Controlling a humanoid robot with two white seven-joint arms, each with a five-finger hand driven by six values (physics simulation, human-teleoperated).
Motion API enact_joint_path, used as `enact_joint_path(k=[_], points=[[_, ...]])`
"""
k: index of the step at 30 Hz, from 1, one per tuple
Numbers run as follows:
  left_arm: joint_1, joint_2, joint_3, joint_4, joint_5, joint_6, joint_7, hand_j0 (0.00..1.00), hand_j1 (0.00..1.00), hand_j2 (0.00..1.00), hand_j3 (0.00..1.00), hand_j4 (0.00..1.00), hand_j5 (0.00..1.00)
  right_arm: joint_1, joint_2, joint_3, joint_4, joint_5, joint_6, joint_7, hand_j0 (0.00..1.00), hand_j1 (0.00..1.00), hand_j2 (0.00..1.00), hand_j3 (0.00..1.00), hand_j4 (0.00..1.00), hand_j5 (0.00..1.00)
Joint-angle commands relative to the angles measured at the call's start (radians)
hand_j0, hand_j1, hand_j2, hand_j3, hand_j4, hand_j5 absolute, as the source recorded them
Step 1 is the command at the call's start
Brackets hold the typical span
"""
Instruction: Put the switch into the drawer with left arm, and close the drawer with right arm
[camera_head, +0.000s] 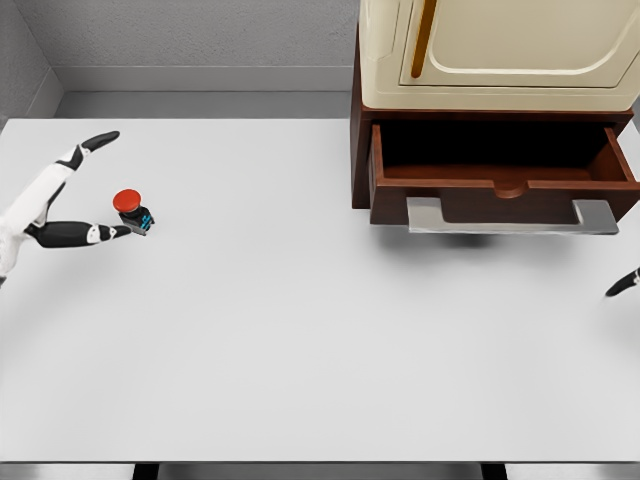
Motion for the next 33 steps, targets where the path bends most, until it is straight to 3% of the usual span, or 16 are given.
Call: enact_joint_path(k=[1,8,15,18,26,33], points=[[0.000,-0.019,-0.004,0.000,0.051,0.001,-0.002,1.00,1.00,1.00,1.00,1.00,1.00,0.000,-0.001,-0.007,-0.002,-0.022,0.003,0.000,0.68,0.68,0.68,0.68,0.68,0.68],[-0.014,-0.089,-0.015,0.122,0.097,0.089,-0.009,1.00,1.00,1.00,1.00,1.00,1.00,0.012,-0.001,-0.004,-0.003,-0.022,0.003,0.000,0.71,0.71,0.71,0.71,0.71,0.71],[-0.029,-0.114,-0.033,0.168,0.097,0.211,-0.015,1.00,1.00,1.00,1.00,1.00,1.00,0.025,-0.001,-0.004,-0.003,-0.022,0.003,0.000,0.67,0.67,0.67,0.67,0.67,0.67],[-0.052,-0.129,-0.035,0.218,0.097,0.216,-0.016,1.00,1.00,1.00,1.00,1.00,1.00,0.026,-0.007,-0.004,-0.005,-0.022,0.003,0.000,0.67,0.67,0.67,0.67,0.67,0.67],[-0.083,-0.167,-0.033,0.261,0.096,0.236,-0.016,0.98,0.98,0.98,0.98,0.98,0.98,0.026,-0.010,-0.005,-0.006,-0.023,0.003,0.000,0.68,0.68,0.68,0.68,0.68,0.68],[-0.084,-0.187,-0.035,0.264,0.096,0.256,-0.016,0.83,0.83,0.83,0.83,0.83,0.83,0.023,-0.014,-0.002,-0.008,-0.050,0.003,0.000,0.67,0.67,0.67,0.67,0.67,0.67]])
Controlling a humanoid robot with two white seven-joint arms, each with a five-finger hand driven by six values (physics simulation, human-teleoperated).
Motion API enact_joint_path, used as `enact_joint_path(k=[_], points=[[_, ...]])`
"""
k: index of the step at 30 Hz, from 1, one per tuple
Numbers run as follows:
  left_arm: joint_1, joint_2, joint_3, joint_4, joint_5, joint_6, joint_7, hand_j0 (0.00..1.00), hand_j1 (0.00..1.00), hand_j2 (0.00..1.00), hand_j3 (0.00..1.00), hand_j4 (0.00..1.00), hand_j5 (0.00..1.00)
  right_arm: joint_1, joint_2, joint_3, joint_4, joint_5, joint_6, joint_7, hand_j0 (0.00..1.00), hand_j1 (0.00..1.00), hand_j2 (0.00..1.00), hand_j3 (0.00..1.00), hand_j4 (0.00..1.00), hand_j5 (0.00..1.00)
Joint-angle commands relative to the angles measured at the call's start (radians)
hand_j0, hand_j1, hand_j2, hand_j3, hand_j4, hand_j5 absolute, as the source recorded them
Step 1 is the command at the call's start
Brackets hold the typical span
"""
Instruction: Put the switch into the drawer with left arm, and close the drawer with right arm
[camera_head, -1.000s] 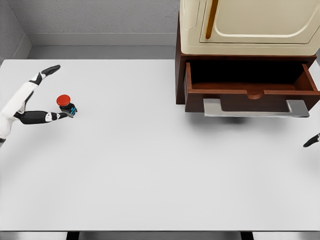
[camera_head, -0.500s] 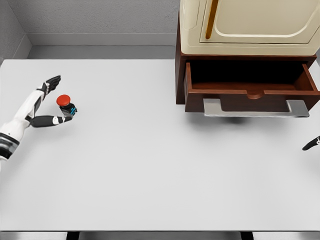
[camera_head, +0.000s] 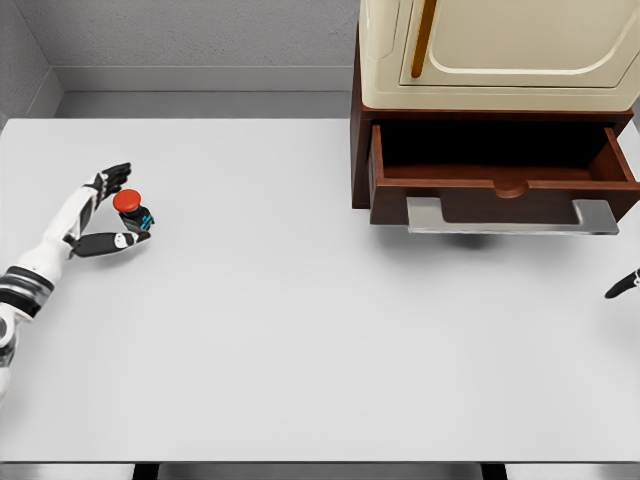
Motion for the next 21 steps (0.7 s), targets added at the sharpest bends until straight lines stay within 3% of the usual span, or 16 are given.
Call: enact_joint_path(k=[1,7,8,16,21], points=[[0.000,-0.006,0.000,0.001,0.004,0.007,0.000,0.82,0.82,0.82,0.82,0.82,0.82,-0.002,-0.019,0.010,-0.001,-0.010,0.003,0.000,0.67,0.67,0.67,0.67,0.67,0.67],[-0.006,-0.007,0.000,0.023,0.005,0.008,0.000,0.81,0.81,0.81,0.81,0.81,0.81,-0.014,-0.028,0.035,-0.006,-0.010,0.003,0.000,0.67,0.67,0.67,0.67,0.67,0.67],[-0.006,-0.007,0.000,0.029,0.007,0.008,0.000,0.81,0.81,0.81,0.81,0.81,0.81,-0.025,-0.055,0.037,-0.008,-0.010,0.003,0.000,0.67,0.67,0.67,0.67,0.67,0.67],[-0.003,-0.013,0.000,0.029,0.021,0.007,0.000,0.68,0.68,0.68,0.68,0.68,0.68,-0.117,-0.105,0.156,-0.008,-0.010,0.003,0.000,0.67,0.67,0.67,0.67,0.67,0.67],[-0.002,-0.029,0.000,0.027,0.021,0.007,0.000,0.65,0.65,0.65,0.65,0.65,0.65,-0.133,-0.106,0.162,-0.008,-0.010,0.003,0.000,0.68,0.68,0.68,0.68,0.68,0.68]])
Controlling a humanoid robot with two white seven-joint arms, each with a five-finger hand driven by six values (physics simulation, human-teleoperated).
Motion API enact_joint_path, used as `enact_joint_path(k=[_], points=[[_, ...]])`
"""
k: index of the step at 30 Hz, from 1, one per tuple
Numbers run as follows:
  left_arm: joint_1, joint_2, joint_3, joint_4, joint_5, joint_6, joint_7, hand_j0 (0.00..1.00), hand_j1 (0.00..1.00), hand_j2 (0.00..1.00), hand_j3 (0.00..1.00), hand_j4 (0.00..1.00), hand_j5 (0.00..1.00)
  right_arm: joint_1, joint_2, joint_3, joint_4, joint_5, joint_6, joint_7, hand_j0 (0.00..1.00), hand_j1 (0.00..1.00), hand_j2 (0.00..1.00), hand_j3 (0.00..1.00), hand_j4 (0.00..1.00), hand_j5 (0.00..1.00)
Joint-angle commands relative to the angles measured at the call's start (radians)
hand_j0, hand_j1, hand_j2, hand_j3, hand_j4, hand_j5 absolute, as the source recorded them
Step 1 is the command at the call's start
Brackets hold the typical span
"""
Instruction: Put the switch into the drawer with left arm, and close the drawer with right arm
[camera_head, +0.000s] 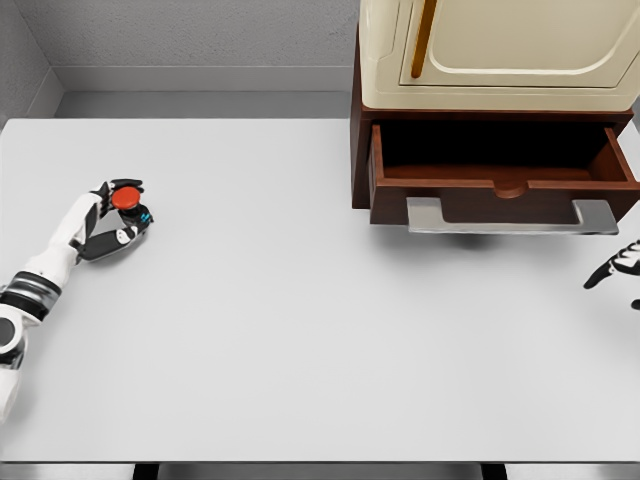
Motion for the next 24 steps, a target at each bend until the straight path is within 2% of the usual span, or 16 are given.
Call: enact_joint_path(k=[1,4,7,10,12,19,24], points=[[0.000,-0.007,0.000,-0.003,0.003,0.000,0.000,0.59,0.59,0.59,0.59,0.59,0.59,0.000,-0.003,0.008,-0.001,-0.006,0.003,0.000,0.68,0.68,0.68,0.68,0.68,0.68],[0.000,-0.007,0.000,-0.006,0.003,-0.002,0.000,0.49,0.49,0.49,0.49,0.49,0.49,-0.006,-0.005,0.008,-0.002,-0.008,0.003,0.000,0.67,0.67,0.67,0.67,0.67,0.67],[-0.002,-0.007,0.000,-0.012,0.003,-0.003,0.000,0.44,0.44,0.44,0.44,0.44,0.44,-0.015,-0.005,0.013,-0.002,-0.008,0.003,0.000,0.65,0.65,0.65,0.65,0.65,0.65],[-0.005,-0.007,0.001,-0.017,0.004,-0.003,0.000,0.44,0.44,0.44,0.44,0.44,0.44,-0.017,-0.005,0.018,-0.002,-0.008,0.003,0.000,0.59,0.59,0.59,0.59,0.59,0.59],[-0.015,-0.007,0.001,-0.030,0.004,-0.002,0.000,0.41,0.41,0.41,0.41,0.41,0.41,-0.025,-0.005,0.018,-0.002,-0.011,0.003,0.000,0.60,0.60,0.60,0.60,0.60,0.60],[-0.029,-0.007,0.001,-0.035,0.003,-0.005,0.000,0.41,0.41,0.41,0.41,0.41,0.41,-0.026,-0.003,0.018,-0.002,-0.031,0.003,0.000,0.60,0.60,0.60,0.60,0.60,0.60],[-0.031,-0.007,0.000,-0.077,0.003,-0.006,0.000,0.39,0.39,0.39,0.39,0.39,0.39,-0.034,-0.005,0.018,-0.002,-0.052,0.003,0.000,0.62,0.62,0.62,0.62,0.62,0.62]])
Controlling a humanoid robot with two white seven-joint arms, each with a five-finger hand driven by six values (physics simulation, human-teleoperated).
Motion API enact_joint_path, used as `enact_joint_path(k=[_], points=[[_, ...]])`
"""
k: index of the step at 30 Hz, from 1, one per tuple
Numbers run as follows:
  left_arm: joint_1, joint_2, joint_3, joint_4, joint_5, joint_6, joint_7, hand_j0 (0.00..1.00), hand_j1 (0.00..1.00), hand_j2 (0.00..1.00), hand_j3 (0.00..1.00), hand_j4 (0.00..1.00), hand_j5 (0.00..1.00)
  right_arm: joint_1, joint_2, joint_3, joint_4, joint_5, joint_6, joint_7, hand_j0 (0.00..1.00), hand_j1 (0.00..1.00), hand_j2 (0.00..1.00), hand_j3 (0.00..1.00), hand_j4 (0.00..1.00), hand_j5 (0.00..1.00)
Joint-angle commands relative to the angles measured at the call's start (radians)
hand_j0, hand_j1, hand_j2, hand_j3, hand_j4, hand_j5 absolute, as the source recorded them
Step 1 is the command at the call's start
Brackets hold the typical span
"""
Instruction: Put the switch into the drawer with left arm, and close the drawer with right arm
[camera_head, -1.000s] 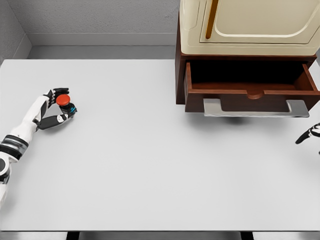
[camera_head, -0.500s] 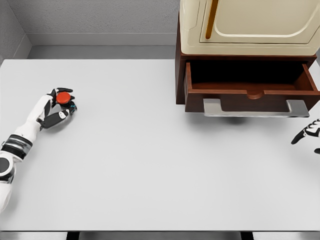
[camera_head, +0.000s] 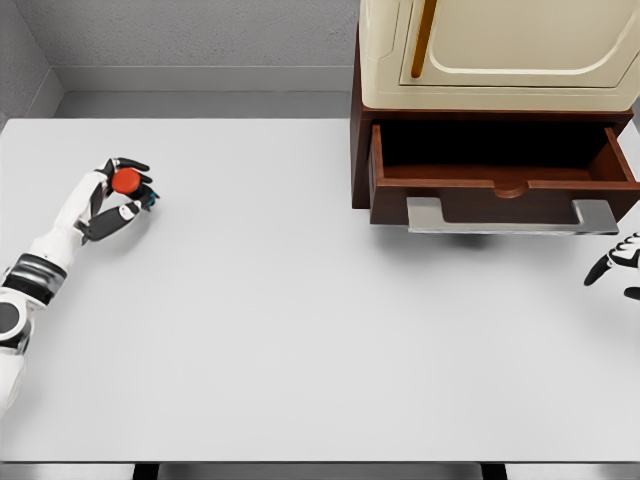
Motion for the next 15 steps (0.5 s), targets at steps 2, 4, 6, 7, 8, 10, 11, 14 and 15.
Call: enact_joint_path(k=[2,4,6,7,8,10,11,14,15], points=[[0.000,0.001,0.000,-0.023,0.000,0.000,0.001,0.39,0.39,0.39,0.39,0.39,0.39,0.002,0.000,0.000,0.000,-0.013,0.003,0.000,0.64,0.64,0.64,0.64,0.64,0.64],[-0.003,0.001,-0.001,-0.036,-0.001,-0.001,0.001,0.38,0.38,0.38,0.38,0.38,0.38,0.000,0.000,0.000,0.000,-0.013,0.003,0.000,0.64,0.64,0.64,0.64,0.64,0.64],[-0.003,0.001,-0.001,-0.045,-0.003,-0.001,0.001,0.38,0.38,0.38,0.38,0.38,0.38,0.002,0.000,0.000,0.000,-0.013,0.003,0.000,0.64,0.64,0.64,0.64,0.64,0.64],[-0.003,-0.001,-0.001,-0.054,-0.003,-0.001,-0.001,0.38,0.38,0.38,0.38,0.38,0.38,0.003,0.000,0.000,0.000,-0.013,0.003,0.000,0.64,0.64,0.64,0.64,0.64,0.64],[-0.003,-0.001,-0.001,-0.066,-0.003,0.000,-0.001,0.38,0.38,0.38,0.38,0.38,0.38,0.003,0.000,0.000,0.000,-0.013,0.003,0.000,0.64,0.64,0.64,0.64,0.64,0.64],[-0.003,-0.001,-0.004,-0.082,-0.003,0.000,-0.001,0.38,0.38,0.38,0.38,0.38,0.38,0.003,0.000,0.002,0.000,-0.013,0.003,0.000,0.65,0.65,0.65,0.65,0.65,0.65],[-0.011,-0.001,-0.017,-0.083,-0.004,0.000,-0.001,0.38,0.38,0.38,0.38,0.38,0.38,0.003,0.000,0.002,0.000,-0.013,0.003,0.000,0.65,0.65,0.65,0.65,0.65,0.65],[-0.031,-0.001,-0.043,-0.083,-0.004,0.000,0.001,0.37,0.37,0.37,0.37,0.37,0.37,0.003,0.000,0.002,0.000,-0.013,0.003,0.000,0.65,0.65,0.65,0.65,0.65,0.65],[-0.032,-0.001,-0.044,-0.085,-0.004,-0.001,0.001,0.37,0.37,0.37,0.37,0.37,0.37,0.003,0.000,0.002,0.000,-0.013,0.003,0.000,0.65,0.65,0.65,0.65,0.65,0.65]])
